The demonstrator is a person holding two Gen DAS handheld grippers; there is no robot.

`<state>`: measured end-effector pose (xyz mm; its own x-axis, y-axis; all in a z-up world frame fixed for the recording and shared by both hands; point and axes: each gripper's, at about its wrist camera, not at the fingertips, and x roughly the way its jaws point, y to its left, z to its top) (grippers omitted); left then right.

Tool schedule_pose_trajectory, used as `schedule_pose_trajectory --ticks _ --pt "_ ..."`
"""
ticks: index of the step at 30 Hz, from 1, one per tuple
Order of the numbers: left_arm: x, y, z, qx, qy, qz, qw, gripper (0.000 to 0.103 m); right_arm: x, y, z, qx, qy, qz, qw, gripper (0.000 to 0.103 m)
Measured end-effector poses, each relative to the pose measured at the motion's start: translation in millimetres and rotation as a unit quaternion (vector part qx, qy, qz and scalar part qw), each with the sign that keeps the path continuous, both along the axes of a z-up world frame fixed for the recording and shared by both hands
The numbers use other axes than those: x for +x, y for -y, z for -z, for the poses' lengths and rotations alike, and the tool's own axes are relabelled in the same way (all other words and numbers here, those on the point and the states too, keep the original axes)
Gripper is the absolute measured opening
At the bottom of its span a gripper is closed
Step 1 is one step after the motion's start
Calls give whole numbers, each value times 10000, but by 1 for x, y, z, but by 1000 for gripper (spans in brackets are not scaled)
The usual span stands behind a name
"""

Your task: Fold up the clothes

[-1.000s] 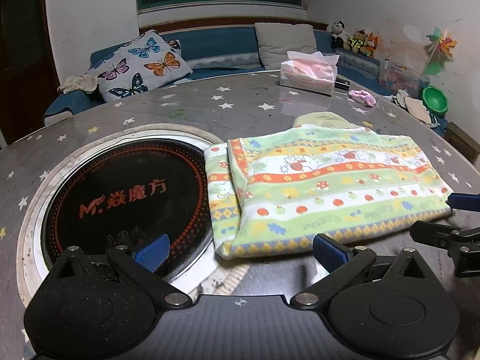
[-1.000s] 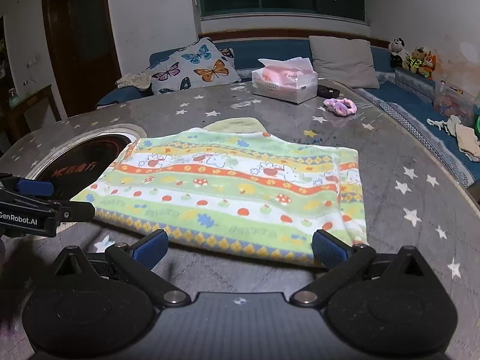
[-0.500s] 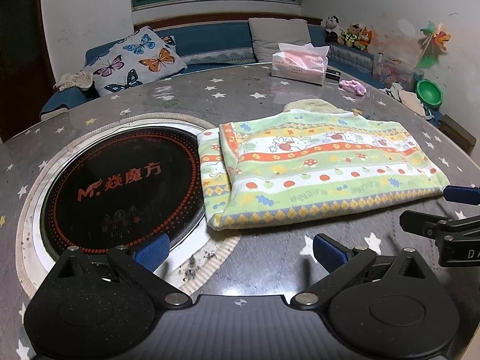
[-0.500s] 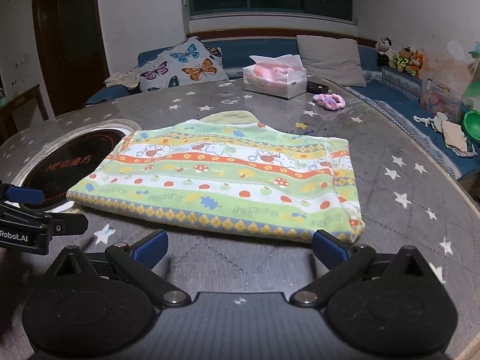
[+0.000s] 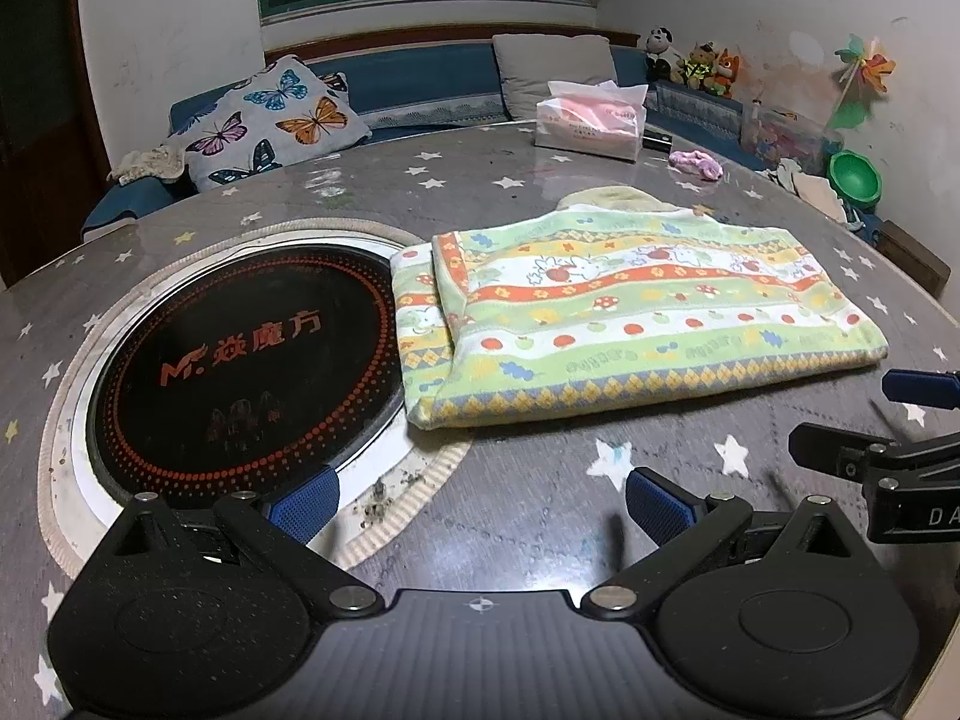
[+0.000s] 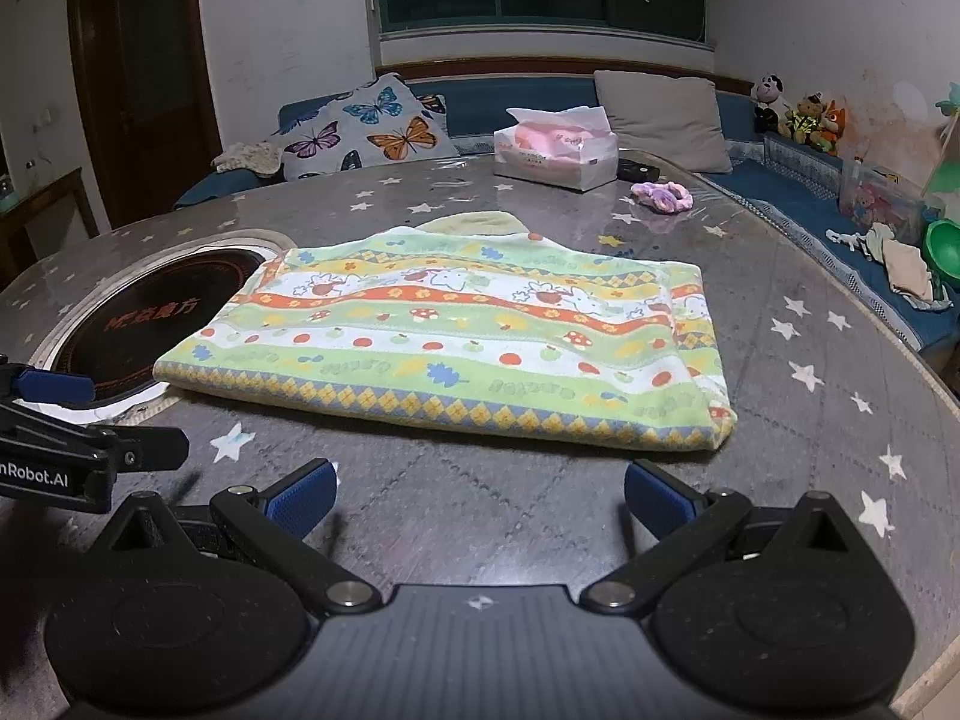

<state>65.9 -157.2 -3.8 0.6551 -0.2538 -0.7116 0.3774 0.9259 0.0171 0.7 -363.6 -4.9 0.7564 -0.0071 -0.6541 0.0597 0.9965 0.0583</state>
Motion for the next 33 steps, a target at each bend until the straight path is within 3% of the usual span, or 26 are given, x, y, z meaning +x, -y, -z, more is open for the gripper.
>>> schedule_pose_trajectory --ticks 33 --pt "-25 3 -2 48 86 135 9999 103 -22 -8 2 16 15 87 10000 103"
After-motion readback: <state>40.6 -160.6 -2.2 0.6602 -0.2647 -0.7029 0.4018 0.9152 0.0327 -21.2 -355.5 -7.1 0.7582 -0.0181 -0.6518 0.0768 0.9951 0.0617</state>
